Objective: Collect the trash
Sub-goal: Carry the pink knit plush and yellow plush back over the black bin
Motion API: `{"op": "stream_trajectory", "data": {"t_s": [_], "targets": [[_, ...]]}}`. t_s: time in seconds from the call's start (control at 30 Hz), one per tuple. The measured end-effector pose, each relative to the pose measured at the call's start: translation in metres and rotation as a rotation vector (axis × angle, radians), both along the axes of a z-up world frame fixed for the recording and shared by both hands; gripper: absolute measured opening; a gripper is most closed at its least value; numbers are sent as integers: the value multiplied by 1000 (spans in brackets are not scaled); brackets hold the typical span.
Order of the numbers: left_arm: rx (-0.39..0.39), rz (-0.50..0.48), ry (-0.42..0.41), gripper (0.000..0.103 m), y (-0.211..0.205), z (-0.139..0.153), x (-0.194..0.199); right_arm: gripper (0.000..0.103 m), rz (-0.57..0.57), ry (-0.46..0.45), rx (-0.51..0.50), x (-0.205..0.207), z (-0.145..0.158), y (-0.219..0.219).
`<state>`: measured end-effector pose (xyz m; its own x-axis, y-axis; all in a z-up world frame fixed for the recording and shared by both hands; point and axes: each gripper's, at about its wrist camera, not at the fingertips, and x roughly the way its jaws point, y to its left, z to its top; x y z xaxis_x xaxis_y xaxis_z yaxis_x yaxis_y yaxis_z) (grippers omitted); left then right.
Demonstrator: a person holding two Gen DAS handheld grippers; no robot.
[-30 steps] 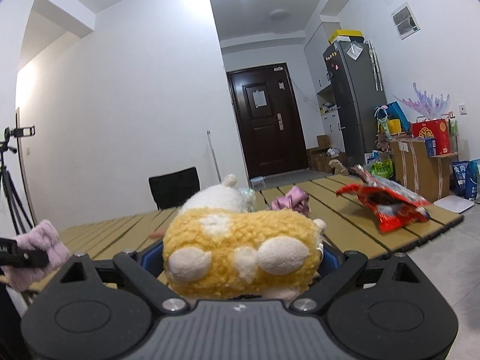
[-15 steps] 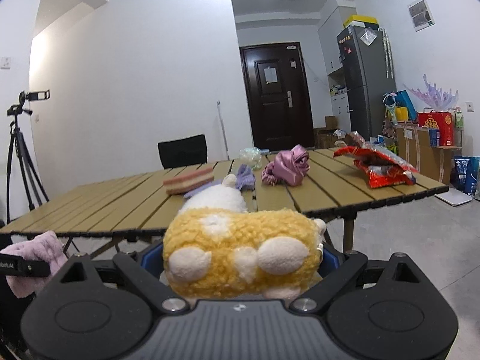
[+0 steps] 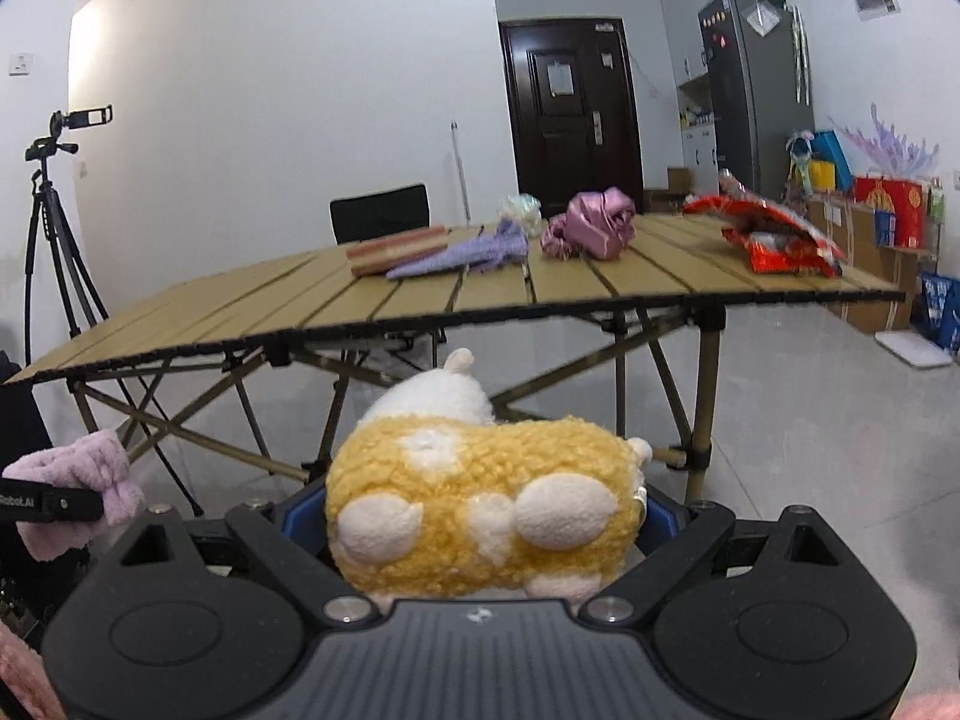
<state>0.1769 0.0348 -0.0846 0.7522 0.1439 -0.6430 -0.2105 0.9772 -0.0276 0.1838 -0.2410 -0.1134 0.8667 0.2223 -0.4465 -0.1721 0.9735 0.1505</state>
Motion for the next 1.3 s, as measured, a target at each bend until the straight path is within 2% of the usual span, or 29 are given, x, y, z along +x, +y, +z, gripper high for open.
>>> {"op": "stream_trajectory", "data": {"t_s": [0.47, 0.87, 1.3], "targets": [[22, 0, 105, 29, 8, -34, -3, 95, -19, 125, 4, 2, -30, -11], [39, 10, 156, 28, 9, -44, 1, 95, -29, 151, 8, 4, -33, -14], [-6, 6, 250, 28, 8, -58, 37, 95, -65, 197, -10, 17, -45, -15]]}}
